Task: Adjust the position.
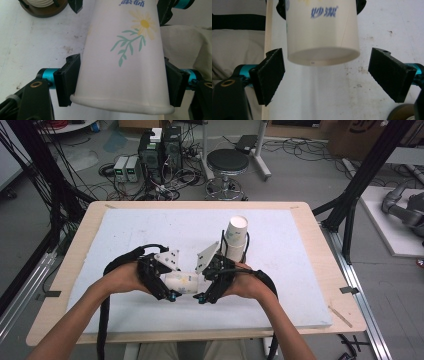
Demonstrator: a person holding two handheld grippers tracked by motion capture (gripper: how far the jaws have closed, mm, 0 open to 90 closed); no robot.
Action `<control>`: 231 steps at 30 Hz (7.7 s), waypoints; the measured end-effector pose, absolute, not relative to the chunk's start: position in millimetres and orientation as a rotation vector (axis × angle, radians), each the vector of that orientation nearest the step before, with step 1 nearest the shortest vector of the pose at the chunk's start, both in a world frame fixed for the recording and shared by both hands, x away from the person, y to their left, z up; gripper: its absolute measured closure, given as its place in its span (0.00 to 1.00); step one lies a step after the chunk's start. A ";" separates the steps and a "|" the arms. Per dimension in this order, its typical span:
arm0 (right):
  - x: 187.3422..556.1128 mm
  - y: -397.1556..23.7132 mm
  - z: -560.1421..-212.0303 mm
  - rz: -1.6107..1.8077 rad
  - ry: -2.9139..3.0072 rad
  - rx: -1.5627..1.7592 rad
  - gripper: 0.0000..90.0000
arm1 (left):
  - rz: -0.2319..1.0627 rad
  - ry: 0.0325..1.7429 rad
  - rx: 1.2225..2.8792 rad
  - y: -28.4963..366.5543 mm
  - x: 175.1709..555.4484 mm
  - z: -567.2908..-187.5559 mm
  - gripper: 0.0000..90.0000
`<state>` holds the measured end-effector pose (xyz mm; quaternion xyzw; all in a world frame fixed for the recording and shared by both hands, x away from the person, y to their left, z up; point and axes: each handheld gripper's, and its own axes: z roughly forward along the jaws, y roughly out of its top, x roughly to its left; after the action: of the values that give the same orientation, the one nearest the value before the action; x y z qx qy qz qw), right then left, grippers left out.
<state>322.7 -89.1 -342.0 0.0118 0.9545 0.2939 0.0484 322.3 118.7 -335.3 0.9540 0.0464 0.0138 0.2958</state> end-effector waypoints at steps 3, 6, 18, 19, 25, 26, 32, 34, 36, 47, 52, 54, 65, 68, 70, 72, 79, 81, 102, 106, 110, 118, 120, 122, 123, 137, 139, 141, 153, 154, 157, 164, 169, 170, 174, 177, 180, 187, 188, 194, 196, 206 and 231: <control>322.4 -87.8 -342.9 0.909 2.913 0.032 0.16 | 0.034 0.115 2.544 116.1 322.3 -335.3 0.29; 322.5 -87.8 -342.4 0.925 2.914 0.028 0.16 | 0.034 0.123 2.540 116.1 322.3 -335.5 0.29; 322.2 -86.8 -341.0 0.989 2.917 0.025 0.17 | 0.031 0.107 2.536 112.5 322.2 -334.4 0.29; 322.2 -86.2 -341.1 0.991 2.915 0.021 0.17 | 0.031 0.105 2.537 112.1 322.3 -334.0 0.29; 322.6 -83.7 -340.9 1.007 2.908 0.016 0.20 | 0.028 0.091 2.544 109.6 322.6 -332.2 0.30; 322.6 -83.4 -340.7 1.009 2.911 0.019 0.23 | 0.028 0.090 2.545 109.2 322.6 -332.3 0.30; 322.4 -83.8 -340.4 1.009 2.921 0.003 0.27 | 0.028 0.089 2.552 109.9 322.7 -331.6 0.30; 322.7 -84.1 -340.3 1.007 2.918 0.005 0.27 | 0.031 0.096 2.548 110.1 322.2 -332.1 0.30; 322.6 -85.6 -339.5 1.017 2.916 0.007 0.33 | 0.033 0.091 2.552 110.5 322.4 -331.8 0.30; 320.4 -86.2 -338.1 1.013 2.906 -0.028 0.41 | 0.033 0.074 2.538 111.1 321.7 -330.9 0.28; 319.7 -86.3 -338.7 1.008 2.910 -0.024 0.41 | 0.044 0.087 2.522 108.7 321.6 -331.7 0.06; 319.9 -86.7 -339.1 1.012 2.910 -0.024 0.41 | 0.058 0.095 2.500 108.1 320.4 -331.8 0.02; 320.5 -90.7 -340.8 1.019 2.910 -0.010 0.41 | 0.053 0.128 2.462 115.1 321.7 -336.1 0.02; 320.5 -90.9 -340.7 1.024 2.910 -0.005 0.41 | 0.057 0.137 2.449 117.8 322.1 -334.8 0.02; 320.8 -90.9 -340.6 1.023 2.908 -0.001 0.41 | 0.062 0.133 2.432 120.3 321.9 -333.0 0.02; 320.2 -91.6 -340.3 1.021 2.905 0.008 0.41 | 0.063 0.144 2.408 123.3 321.4 -331.5 0.02; 320.1 -96.1 -338.8 1.036 2.893 0.011 0.41 | 0.096 0.191 2.298 138.0 322.1 -325.7 0.02; 320.1 -97.7 -339.2 1.040 2.891 0.022 0.41 | 0.099 0.206 2.278 141.2 321.8 -325.3 0.02; 319.2 -119.9 -354.9 1.191 2.820 0.126 0.41 | 0.138 0.293 2.085 170.8 310.1 -343.5 0.02; 318.2 -123.6 -357.7 1.252 2.788 0.152 0.41 | 0.157 0.317 2.036 178.4 307.5 -348.0 0.02; 317.5 -126.6 -361.3 1.298 2.764 0.177 0.41 | 0.162 0.327 2.016 182.0 306.8 -350.8 0.02; 315.7 -133.7 -369.4 1.403 2.698 0.226 0.41 | 0.165 0.349 1.934 188.6 303.6 -362.6 0.02; 315.2 -134.8 -371.4 1.423 2.686 0.228 0.41 | 0.162 0.351 1.929 188.7 303.3 -363.9 0.02; 314.8 -135.2 -372.3 1.430 2.683 0.234 0.41 | 0.161 0.349 1.920 188.6 302.8 -366.4 0.02; 314.0 -135.7 -373.7 1.441 2.669 0.238 0.41 | 0.164 0.352 1.910 188.3 302.4 -368.7 0.02; 310.7 -140.4 -386.7 1.643 2.548 0.285 0.41 | 0.138 0.343 1.799 185.8 299.7 -386.5 0.02; 310.8 -142.0 -387.7 1.676 2.535 0.289 0.41 | 0.145 0.348 1.773 186.6 299.9 -389.3 0.02; 310.3 -143.1 -389.7 1.700 2.521 0.293 0.41 | 0.135 0.346 1.759 186.6 300.5 -391.8 0.02; 309.3 -143.5 -395.0 1.757 2.507 0.264 0.41 | 0.097 0.333 1.731 178.9 304.6 -397.4 0.02; 309.5 -143.4 -395.0 1.759 2.504 0.260 0.41 | 0.097 0.333 1.731 178.9 304.6 -397.4 0.02; 308.9 -143.2 -394.9 1.766 2.502 0.254 0.41 | 0.081 0.324 1.734 173.3 306.2 -399.3 0.02; 308.1 -143.1 -394.6 1.790 2.497 0.234 0.41 | 0.051 0.292 1.729 163.7 309.2 -400.6 0.05; 307.8 -142.5 -394.7 1.792 2.500 0.224 0.41 | 0.036 0.250 1.712 155.1 310.4 -396.4 0.09; 307.8 -142.5 -394.7 1.792 2.500 0.224 0.41 | 0.036 0.250 1.712 155.1 310.4 -396.4 0.09; 307.6 -142.2 -394.9 1.793 2.498 0.216 0.41 | 0.021 0.232 1.710 150.3 310.9 -394.2 0.09; 307.5 -141.7 -395.1 1.795 2.502 0.212 0.41 | 0.015 0.221 1.707 146.6 311.0 -391.5 0.09; 307.4 -140.6 -395.5 1.794 2.503 0.205 0.41 | 0.007 0.209 1.710 142.8 311.9 -388.2 0.09; 306.2 -139.7 -395.6 1.797 2.509 0.197 0.41 | -0.009 0.191 1.713 136.5 313.8 -384.3 0.09; 305.8 -139.7 -395.6 1.798 2.515 0.199 0.41 | -0.009 0.191 1.713 136.5 313.8 -384.3 0.09; 305.6 -138.6 -395.9 1.798 2.514 0.185 0.41 | -0.020 0.180 1.721 131.5 315.0 -383.4 0.09; 305.5 -138.4 -396.0 1.798 2.515 0.183 0.41 | -0.022 0.179 1.722 131.0 315.3 -383.6 0.10; 305.2 -137.8 -395.7 1.803 2.513 0.169 0.41 | -0.039 0.142 1.720 131.3 315.5 -383.8 0.27; 304.4 -132.4 -397.5 1.726 2.543 0.204 0.17 | -0.040 0.136 1.727 134.2 315.4 -383.0 0.33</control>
<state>304.4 -132.4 -397.5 0.0661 0.8251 0.5602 0.0307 315.4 134.2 -383.0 0.7595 0.0599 -0.0177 0.6475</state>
